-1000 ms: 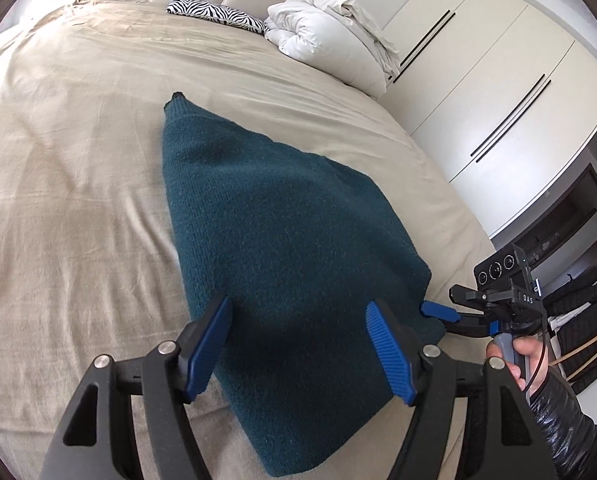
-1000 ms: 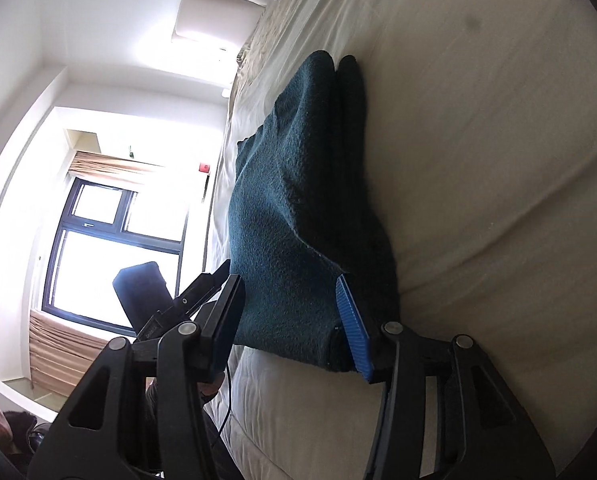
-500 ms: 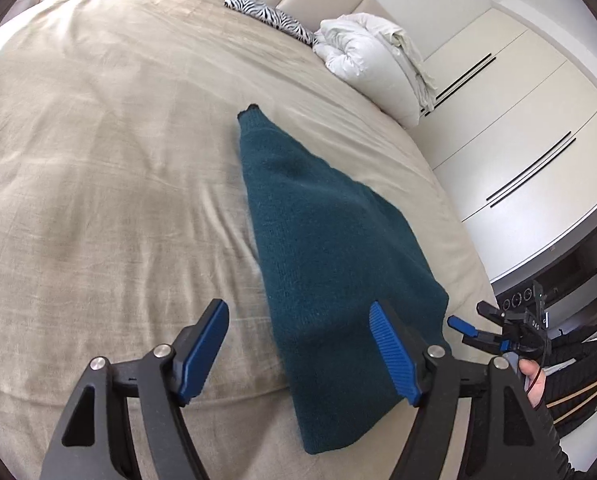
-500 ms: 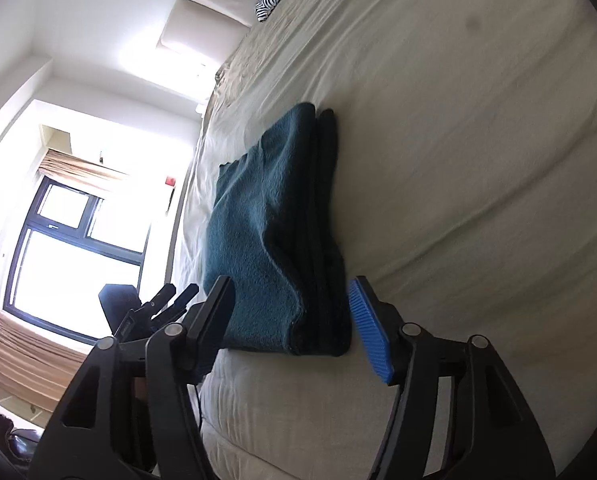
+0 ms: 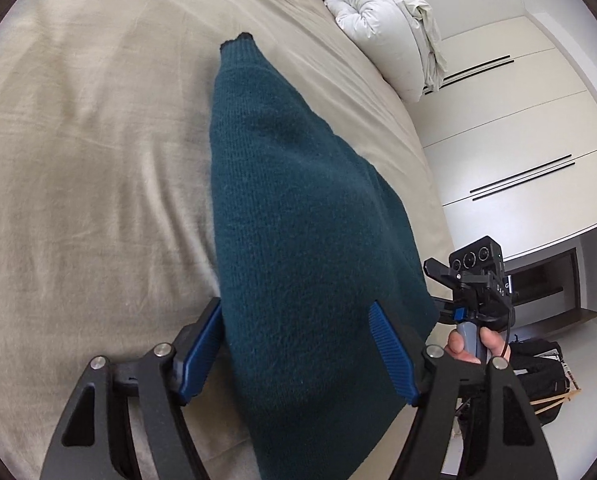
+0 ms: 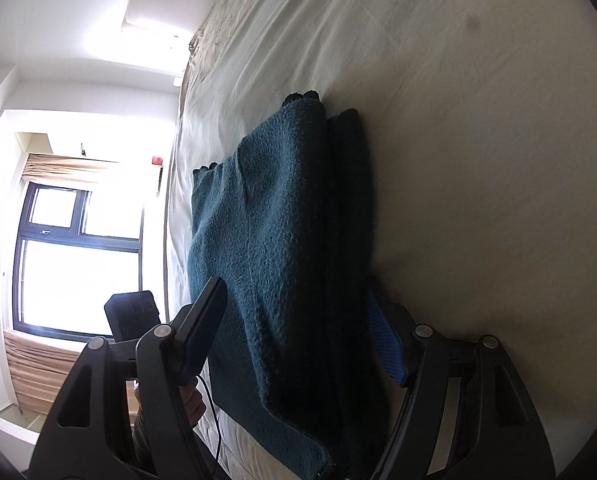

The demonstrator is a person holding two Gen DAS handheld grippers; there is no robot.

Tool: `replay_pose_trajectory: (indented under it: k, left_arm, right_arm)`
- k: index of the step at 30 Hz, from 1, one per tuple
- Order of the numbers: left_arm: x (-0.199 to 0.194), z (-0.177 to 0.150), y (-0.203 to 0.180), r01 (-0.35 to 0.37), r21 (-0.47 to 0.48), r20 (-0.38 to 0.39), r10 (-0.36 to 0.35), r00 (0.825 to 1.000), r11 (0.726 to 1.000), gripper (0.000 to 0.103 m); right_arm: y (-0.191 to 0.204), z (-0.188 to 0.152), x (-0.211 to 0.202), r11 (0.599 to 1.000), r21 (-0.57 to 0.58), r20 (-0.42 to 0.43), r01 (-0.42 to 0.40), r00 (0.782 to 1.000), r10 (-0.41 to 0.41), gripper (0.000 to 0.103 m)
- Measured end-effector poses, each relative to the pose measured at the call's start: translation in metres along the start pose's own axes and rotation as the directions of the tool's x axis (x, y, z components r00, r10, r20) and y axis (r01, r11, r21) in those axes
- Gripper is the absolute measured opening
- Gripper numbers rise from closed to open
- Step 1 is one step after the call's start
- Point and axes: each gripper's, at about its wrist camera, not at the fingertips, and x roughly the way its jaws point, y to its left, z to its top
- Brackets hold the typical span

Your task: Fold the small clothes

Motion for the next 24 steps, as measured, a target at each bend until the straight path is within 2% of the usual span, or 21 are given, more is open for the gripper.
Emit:
replay_pose_trajectory:
  k: [3,4,7,8,11,15,24]
  left_arm:
    - [0.006,0.004,0.0,-0.011,-0.009,-0.022,0.01,1.0,1.0,0.062]
    - [0.007,0.004,0.0,-0.014,-0.011,-0.027,0.014,1.0,1.0,0.057]
    - [0.006,0.005,-0.004,-0.026,-0.008,-0.032,0.026,0.999,1.0,0.047]
    - [0.005,0.005,-0.007,-0.029,-0.005,-0.032,0.029,0.999,1.0,0.043]
    - [-0.004,0.008,-0.014,-0.03,0.001,-0.027,0.03,0.999,1.0,0.038]
    - [-0.024,0.006,-0.026,-0.04,0.033,-0.018,0.041,0.999,0.999,0.038]
    - [-0.099,-0.015,-0.011,-0.078,0.042,0.026,0.077,0.997,0.996,0.038]
  right_arm:
    - [0.007,0.006,0.013,0.999,-0.039,-0.031,0.024,0.999,-0.025,0.067]
    - [0.009,0.003,0.016,0.998,-0.054,-0.037,0.039,0.999,-0.041,0.063]
    - [0.011,0.005,0.026,0.994,-0.056,-0.052,0.092,0.994,-0.095,0.034]
    - [0.011,0.003,0.025,0.994,-0.052,-0.046,0.098,0.994,-0.101,0.031]
    - [0.018,-0.002,0.021,0.991,-0.067,-0.02,0.118,0.993,-0.12,0.026]
    - [0.044,-0.016,0.015,0.987,-0.107,-0.003,0.119,0.993,-0.121,0.025]
    - [0.108,-0.056,0.046,0.981,-0.187,-0.032,0.052,0.998,-0.059,0.025]
